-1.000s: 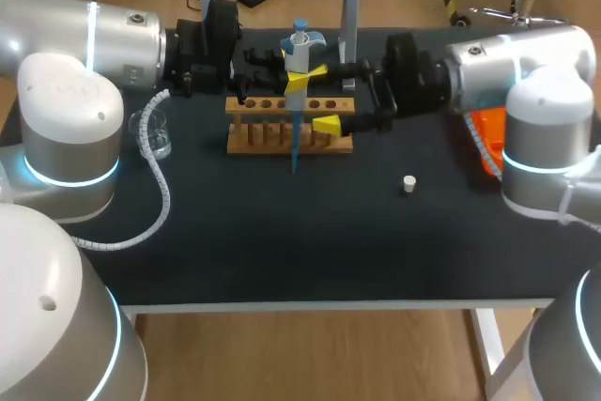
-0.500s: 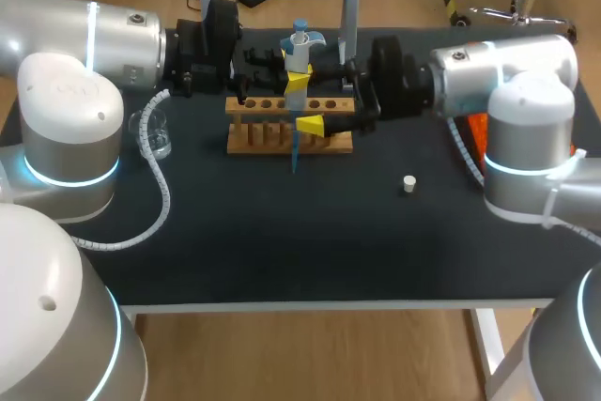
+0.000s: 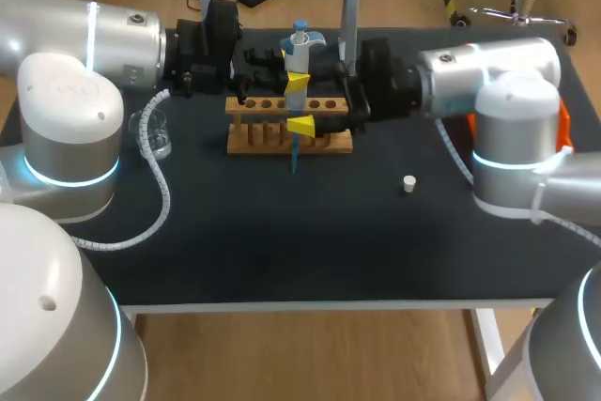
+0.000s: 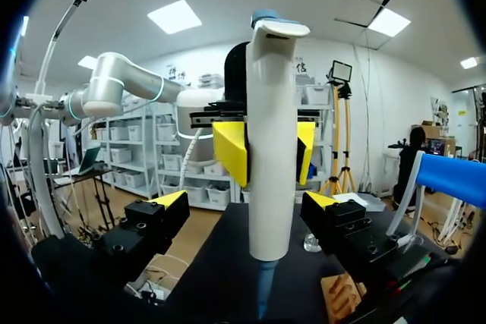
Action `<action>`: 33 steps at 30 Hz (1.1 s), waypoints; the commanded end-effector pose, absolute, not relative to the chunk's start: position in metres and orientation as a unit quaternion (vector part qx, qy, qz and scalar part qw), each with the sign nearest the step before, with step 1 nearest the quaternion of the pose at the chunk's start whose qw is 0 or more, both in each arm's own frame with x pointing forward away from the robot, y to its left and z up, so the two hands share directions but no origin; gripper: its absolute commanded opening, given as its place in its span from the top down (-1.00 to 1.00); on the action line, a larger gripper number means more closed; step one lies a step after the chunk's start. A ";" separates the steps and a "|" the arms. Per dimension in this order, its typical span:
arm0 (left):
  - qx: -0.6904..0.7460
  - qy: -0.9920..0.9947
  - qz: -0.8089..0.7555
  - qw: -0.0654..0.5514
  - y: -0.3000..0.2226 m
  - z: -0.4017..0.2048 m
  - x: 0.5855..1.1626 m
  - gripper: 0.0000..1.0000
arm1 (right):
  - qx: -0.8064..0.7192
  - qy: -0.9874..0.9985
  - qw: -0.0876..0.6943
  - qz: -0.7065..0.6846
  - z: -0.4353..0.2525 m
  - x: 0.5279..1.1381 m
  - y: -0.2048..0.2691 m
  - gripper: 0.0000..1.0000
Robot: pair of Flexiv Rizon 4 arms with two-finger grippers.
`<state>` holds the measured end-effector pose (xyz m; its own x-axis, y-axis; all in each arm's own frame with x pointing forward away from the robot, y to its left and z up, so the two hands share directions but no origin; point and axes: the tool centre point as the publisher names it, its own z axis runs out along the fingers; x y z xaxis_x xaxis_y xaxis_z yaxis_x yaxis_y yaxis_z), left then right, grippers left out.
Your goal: Invert the test tube, pick up the pipette, mount the tip to pipette, aspirate from beaker and dispense into the tube, eject the tip, return the pipette, and cap with the stopper.
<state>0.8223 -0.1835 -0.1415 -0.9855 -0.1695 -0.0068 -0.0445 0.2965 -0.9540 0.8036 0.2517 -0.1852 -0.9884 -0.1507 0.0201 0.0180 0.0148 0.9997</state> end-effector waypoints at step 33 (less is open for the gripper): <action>-0.067 0.803 -0.590 0.054 -0.184 -0.142 0.822 1.00 | 0.052 -0.701 0.065 -0.709 -0.184 0.814 0.255 1.00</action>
<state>0.8208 -0.1839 -0.1413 -0.9854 -0.1703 -0.0065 -0.0449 0.2964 -0.9540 0.8144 0.2555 -0.1841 -0.9862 -0.1644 0.0170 0.0186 -0.0083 0.9998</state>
